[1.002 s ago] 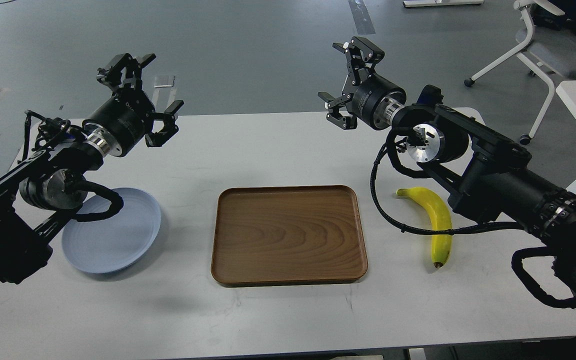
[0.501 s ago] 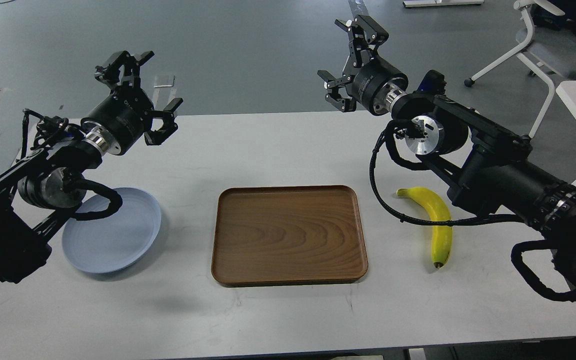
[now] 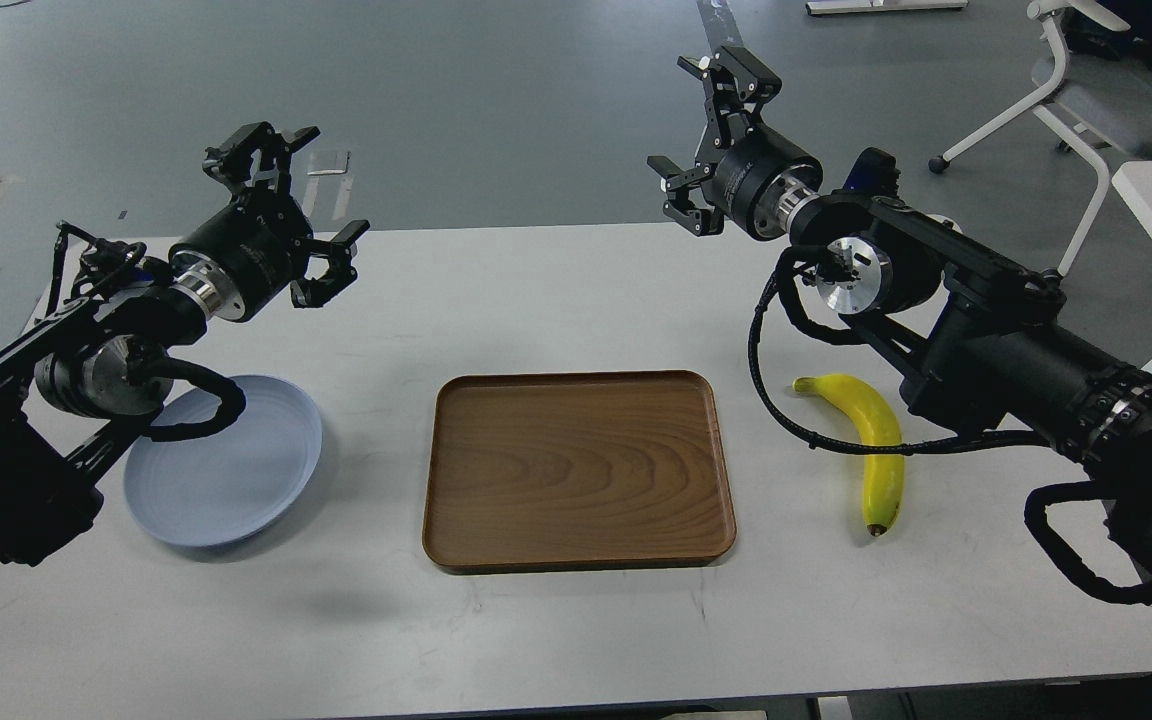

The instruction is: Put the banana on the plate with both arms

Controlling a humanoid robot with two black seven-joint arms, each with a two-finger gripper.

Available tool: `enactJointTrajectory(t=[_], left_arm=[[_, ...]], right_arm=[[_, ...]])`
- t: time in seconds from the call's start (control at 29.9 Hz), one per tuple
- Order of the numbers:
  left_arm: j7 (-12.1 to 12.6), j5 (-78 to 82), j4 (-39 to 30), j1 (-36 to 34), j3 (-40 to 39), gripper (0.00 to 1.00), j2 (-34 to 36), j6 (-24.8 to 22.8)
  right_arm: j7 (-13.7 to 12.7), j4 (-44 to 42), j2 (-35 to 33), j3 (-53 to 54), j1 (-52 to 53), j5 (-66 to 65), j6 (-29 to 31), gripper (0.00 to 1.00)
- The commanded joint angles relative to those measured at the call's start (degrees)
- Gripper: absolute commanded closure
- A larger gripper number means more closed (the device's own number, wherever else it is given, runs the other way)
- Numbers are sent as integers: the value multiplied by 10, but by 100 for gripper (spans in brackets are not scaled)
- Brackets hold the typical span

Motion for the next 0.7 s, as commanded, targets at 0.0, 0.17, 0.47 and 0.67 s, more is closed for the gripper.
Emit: enactJointTrajectory(t=[0.0, 0.17, 0.47, 0.67], left_arm=[[-6, 0, -1, -4, -3, 1, 0, 0], [-16, 3, -1, -5, -5, 1, 6, -4], [-27, 8, -1, -3, -5, 1, 15, -5], [-33, 3, -7, -5, -5, 1, 1, 14]], right_arm=[[-6, 1, -1, -2, -3, 1, 1, 0], [-20, 1, 1, 2, -3, 3, 3, 0], [-19, 1, 1, -1, -3, 2, 1, 0], [-18, 1, 1, -1, -4, 2, -2, 0]])
